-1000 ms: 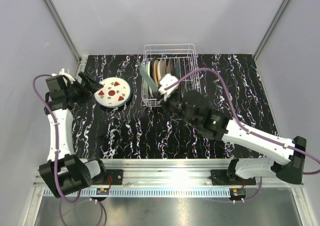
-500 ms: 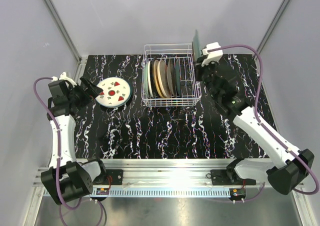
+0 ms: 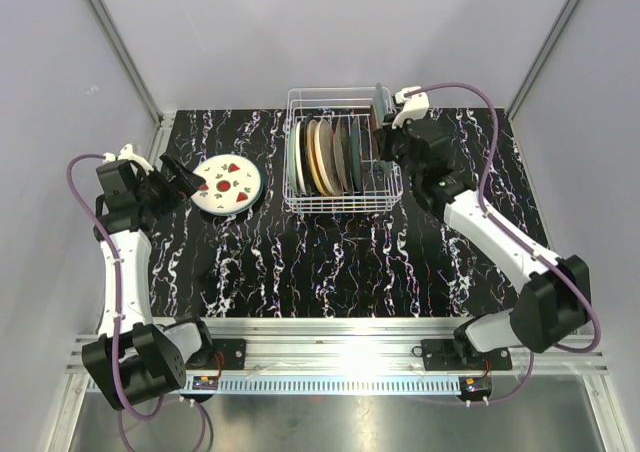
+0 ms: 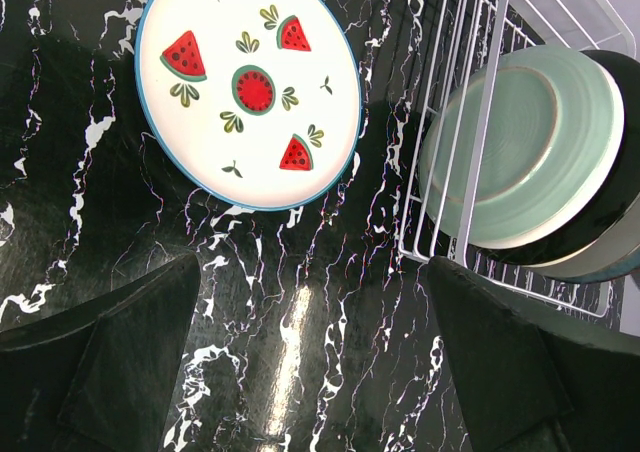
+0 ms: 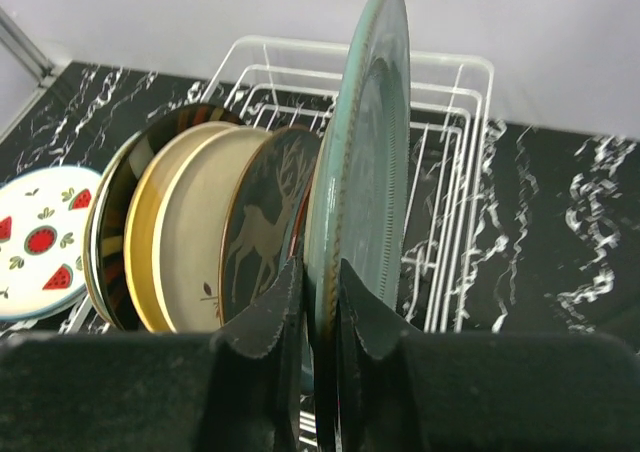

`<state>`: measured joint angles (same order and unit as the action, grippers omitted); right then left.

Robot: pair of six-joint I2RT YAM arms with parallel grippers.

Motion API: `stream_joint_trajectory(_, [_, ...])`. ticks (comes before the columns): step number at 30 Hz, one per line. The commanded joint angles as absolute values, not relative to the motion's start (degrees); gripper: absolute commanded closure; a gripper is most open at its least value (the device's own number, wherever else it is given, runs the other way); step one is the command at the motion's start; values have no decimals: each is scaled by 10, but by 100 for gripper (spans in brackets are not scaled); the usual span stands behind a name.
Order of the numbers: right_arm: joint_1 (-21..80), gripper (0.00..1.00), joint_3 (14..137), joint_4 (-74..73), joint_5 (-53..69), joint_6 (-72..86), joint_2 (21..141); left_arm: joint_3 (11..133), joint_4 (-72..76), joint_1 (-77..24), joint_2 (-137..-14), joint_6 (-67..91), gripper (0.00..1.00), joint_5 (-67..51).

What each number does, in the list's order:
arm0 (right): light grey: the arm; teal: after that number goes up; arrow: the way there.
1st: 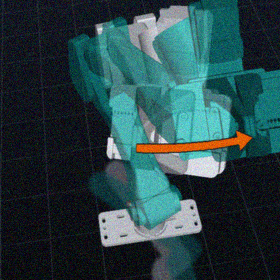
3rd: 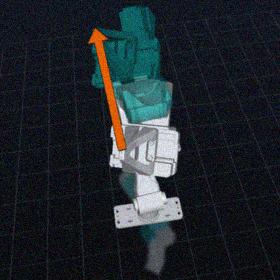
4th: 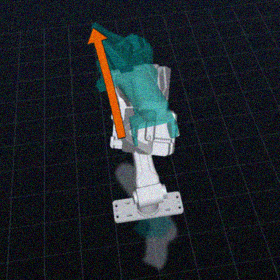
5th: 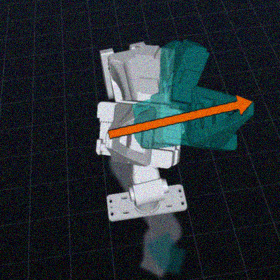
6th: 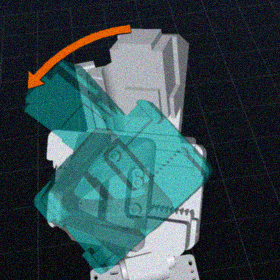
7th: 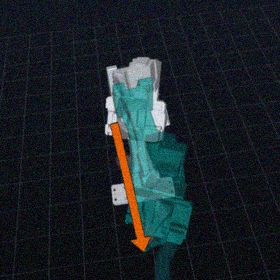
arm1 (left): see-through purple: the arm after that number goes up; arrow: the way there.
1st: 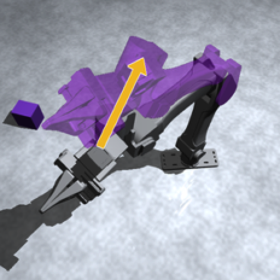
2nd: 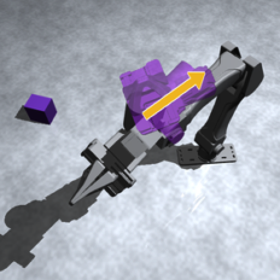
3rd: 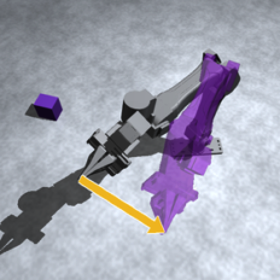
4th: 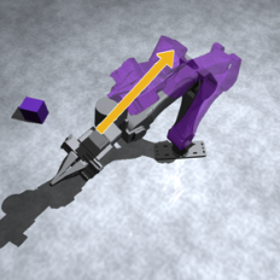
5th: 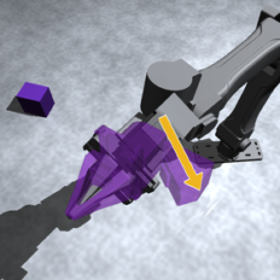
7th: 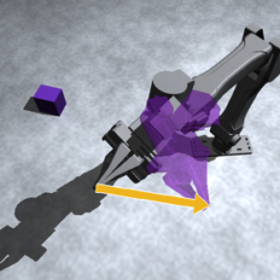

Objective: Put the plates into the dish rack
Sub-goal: Insert the plate into the dish rack

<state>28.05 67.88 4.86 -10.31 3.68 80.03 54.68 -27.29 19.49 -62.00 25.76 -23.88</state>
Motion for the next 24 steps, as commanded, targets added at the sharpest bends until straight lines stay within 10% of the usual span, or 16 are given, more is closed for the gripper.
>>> stream_joint_trajectory(1, [278,100,730,186,-89,69,797,546,-252,193,-621,249,1,-236])
stream_joint_trajectory(24, [278,100,672,222,-82,125,840,545,-251,194,-624,250,1,-236])
